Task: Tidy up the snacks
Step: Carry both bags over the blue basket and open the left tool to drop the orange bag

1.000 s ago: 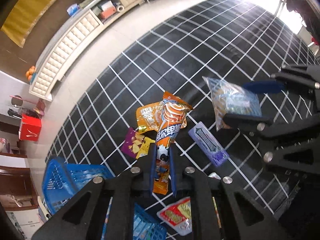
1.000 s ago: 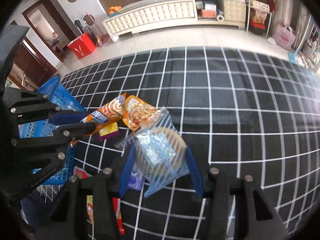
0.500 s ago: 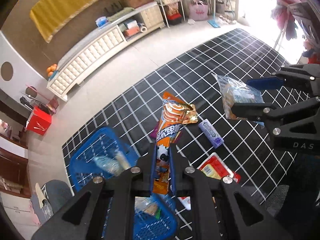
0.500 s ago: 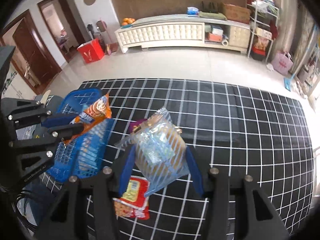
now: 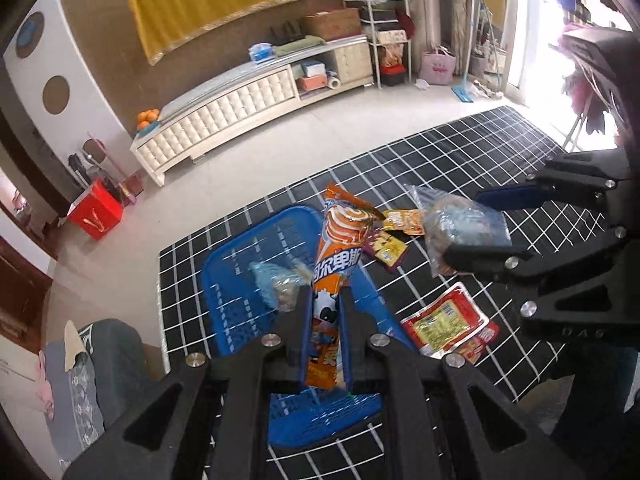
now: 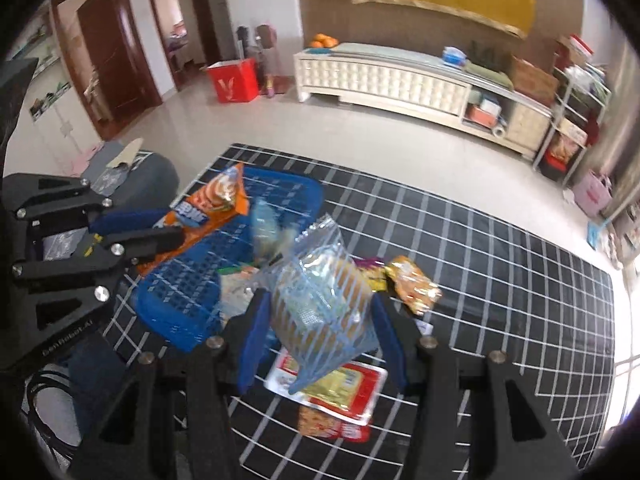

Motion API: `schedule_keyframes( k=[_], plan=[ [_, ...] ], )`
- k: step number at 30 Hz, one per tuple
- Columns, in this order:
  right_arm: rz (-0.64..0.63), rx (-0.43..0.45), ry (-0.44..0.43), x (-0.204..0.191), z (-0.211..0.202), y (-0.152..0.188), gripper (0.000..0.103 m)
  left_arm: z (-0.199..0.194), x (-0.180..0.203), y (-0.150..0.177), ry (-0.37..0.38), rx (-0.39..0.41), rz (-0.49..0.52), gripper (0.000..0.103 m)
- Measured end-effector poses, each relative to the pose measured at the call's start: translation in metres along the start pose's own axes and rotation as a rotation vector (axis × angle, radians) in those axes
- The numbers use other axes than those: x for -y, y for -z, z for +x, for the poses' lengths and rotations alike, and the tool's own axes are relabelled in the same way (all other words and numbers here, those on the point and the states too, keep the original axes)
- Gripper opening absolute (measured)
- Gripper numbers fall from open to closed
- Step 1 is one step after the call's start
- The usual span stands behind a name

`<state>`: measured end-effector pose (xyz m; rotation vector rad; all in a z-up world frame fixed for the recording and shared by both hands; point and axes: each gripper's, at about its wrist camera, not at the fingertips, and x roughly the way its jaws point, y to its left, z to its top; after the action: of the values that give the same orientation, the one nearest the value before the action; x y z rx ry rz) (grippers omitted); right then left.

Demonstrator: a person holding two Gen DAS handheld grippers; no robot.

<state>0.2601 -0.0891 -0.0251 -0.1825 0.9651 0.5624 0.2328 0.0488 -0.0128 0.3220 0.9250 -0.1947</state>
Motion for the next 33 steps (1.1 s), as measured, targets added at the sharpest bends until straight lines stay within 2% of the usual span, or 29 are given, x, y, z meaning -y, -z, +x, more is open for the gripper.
schedule_keyframes(
  k=[6, 11, 20, 23, 25, 26, 27, 29, 33],
  plan=[
    [-0.046, -0.011, -0.010, -0.035, 0.014, -0.010, 0.056, -0.011, -0.032, 0.022, -0.007, 0.039, -0.066, 0.011],
    [-0.058, -0.032, -0.015, -0.050, 0.030, -0.014, 0.056, -0.002, -0.048, 0.037, 0.005, 0.024, -0.098, 0.011],
    [-0.055, -0.100, -0.001, -0.059, 0.069, -0.020, 0.056, 0.049, -0.070, 0.045, 0.054, -0.044, -0.214, 0.011],
    [-0.037, -0.122, -0.010, -0.055, 0.080, -0.024, 0.056, 0.066, -0.079, 0.043, 0.067, -0.042, -0.272, 0.011],
    [-0.032, -0.128, -0.004, -0.052, 0.085, -0.026, 0.056, 0.080, -0.090, 0.039, 0.071, -0.052, -0.342, 0.021],
    [-0.030, -0.132, 0.001, -0.050, 0.088, -0.027, 0.056, 0.085, -0.096, 0.038, 0.073, -0.054, -0.369, 0.040],
    [-0.027, -0.136, 0.004, -0.048, 0.089, -0.028, 0.056, 0.089, -0.102, 0.038, 0.065, -0.046, -0.396, 0.049],
    [-0.024, -0.140, 0.011, -0.045, 0.090, -0.028, 0.056, 0.092, -0.111, 0.038, 0.040, -0.038, -0.429, 0.051],
    [-0.018, -0.144, 0.021, -0.042, 0.087, -0.028, 0.056, 0.086, -0.117, 0.043, 0.041, -0.041, -0.442, 0.051]
  ],
)
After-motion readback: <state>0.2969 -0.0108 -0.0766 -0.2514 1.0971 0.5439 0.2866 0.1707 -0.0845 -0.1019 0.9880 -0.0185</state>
